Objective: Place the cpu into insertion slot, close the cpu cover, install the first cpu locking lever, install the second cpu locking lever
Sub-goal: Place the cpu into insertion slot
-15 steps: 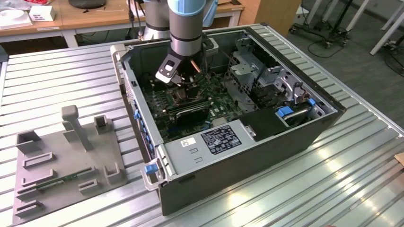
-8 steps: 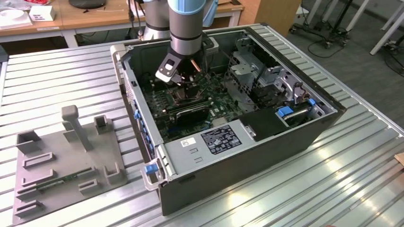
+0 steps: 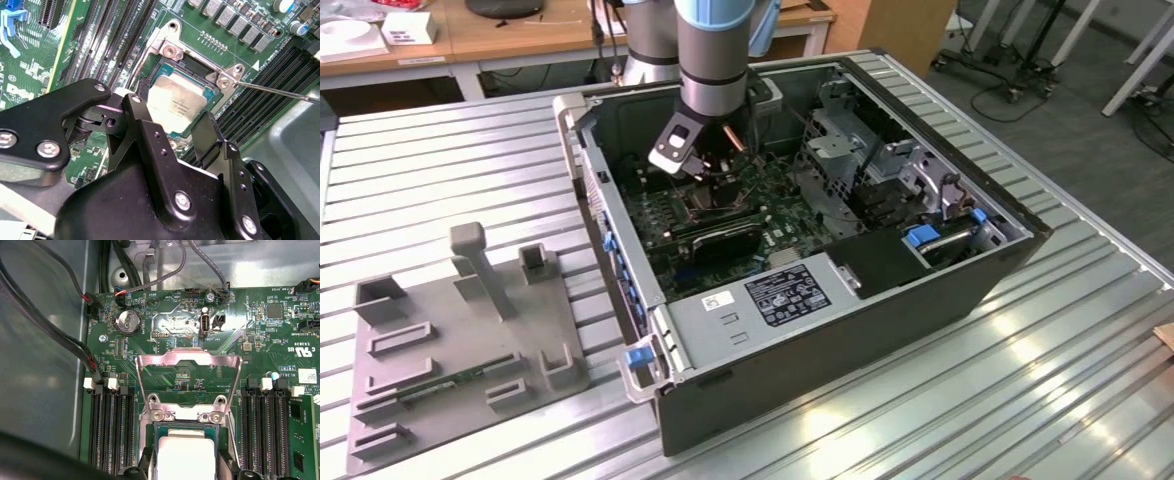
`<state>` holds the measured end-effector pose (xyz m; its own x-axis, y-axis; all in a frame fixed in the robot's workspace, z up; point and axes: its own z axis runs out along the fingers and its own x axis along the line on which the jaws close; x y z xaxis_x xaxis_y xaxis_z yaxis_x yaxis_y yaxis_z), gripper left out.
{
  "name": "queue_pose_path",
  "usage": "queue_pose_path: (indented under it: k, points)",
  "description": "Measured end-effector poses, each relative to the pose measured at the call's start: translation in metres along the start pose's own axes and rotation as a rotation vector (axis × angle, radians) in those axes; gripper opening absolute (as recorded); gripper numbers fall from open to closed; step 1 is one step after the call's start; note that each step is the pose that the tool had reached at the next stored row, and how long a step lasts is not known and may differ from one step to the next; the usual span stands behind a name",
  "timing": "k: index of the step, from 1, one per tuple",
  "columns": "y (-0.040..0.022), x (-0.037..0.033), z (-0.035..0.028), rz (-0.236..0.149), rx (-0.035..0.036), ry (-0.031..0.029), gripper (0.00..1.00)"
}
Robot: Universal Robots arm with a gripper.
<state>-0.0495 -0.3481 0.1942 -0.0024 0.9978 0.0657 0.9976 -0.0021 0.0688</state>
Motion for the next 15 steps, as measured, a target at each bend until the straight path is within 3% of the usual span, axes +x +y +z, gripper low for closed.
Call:
queue_pose_path:
  k: [15]
  points:
    - [0.0010,0.0010,-0.0139,0.000,-0.0002,0.0002,0.61]
